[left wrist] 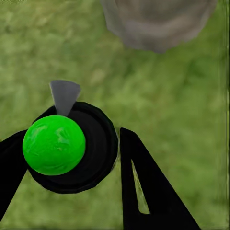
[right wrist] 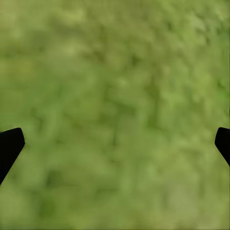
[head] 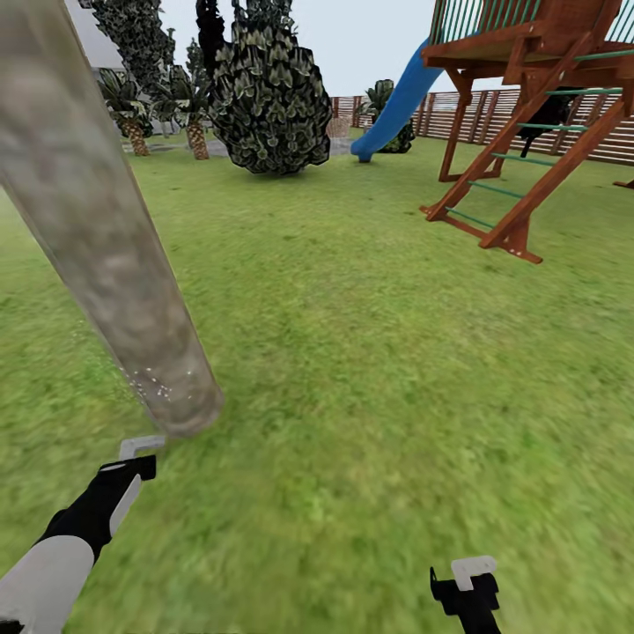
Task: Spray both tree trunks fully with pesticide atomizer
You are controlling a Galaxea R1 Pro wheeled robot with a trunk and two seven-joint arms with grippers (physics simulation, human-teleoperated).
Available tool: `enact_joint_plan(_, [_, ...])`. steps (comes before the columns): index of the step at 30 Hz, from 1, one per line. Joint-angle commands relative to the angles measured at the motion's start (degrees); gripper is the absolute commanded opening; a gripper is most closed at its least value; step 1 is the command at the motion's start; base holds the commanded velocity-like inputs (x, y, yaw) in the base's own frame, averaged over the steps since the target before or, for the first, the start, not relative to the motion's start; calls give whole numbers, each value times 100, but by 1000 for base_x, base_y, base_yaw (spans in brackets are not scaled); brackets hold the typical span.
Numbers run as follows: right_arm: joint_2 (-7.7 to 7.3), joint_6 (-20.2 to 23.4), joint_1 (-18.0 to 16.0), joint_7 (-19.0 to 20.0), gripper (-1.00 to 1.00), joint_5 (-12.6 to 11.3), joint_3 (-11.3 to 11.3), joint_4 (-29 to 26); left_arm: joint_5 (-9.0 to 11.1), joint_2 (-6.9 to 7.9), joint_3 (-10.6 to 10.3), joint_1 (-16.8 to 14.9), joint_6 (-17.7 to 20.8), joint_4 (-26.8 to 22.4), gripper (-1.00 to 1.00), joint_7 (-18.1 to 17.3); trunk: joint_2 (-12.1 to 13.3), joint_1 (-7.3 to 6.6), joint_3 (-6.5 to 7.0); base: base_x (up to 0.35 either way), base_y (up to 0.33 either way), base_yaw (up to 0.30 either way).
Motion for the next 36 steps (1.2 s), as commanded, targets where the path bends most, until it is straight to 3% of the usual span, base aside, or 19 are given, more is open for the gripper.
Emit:
enact_joint_plan(1, [-2,-19,-4,-16,100,61,-46,7,33,-23,-8,-29,44,-32,-100,23,-2,-1,-4,0,0,36])
enact_joint_plan(2, [-5,-19,-4,-17,100,63,-48,10,36,-33,-9,-196,145,-139,-100,17,-2,-1,-4,0,0,12])
enact_joint_plan(3, [-6,-19,-4,-10,100,68,-45,14,31,8,-9,-421,497,-234,-100,-50,-2,-1,-4,0,0,3])
enact_joint_plan(6, [-6,-19,-4,-8,100,69,-48,12,-18,93,-13,-723,716,-268,-100,-516,-2,-1,-4,0,0,1])
enact_joint_plan(8, [-6,-19,-4,-8,100,70,-48,13,-41,271,-9,-927,764,-270,-100,-741,-2,-1,-4,0,0,0])
enact_joint_plan(12, [-6,-19,-4,-8,100,64,-48,7,-50,519,-14,-1145,1193,-553,-100,-779,-2,-1,-4,0,0,6])
enact_joint_plan(14, [-6,-19,-4,-13,100,61,-48,7,-41,540,-13,-1107,1444,-1022,-100,-783,-2,-1,-4,4,0,208])
enact_joint_plan(18, [-6,-19,-4,-14,100,61,-46,7,-40,511,-36,-1084,1579,-1391,-100,-780,-2,-1,-4,152,-105,269])
enact_joint_plan(36, [-6,-19,-4,-8,100,65,-44,7,-53,481,-4,-1079,1577,-1413,-100,-742,-2,-1,-4,100,-259,30])
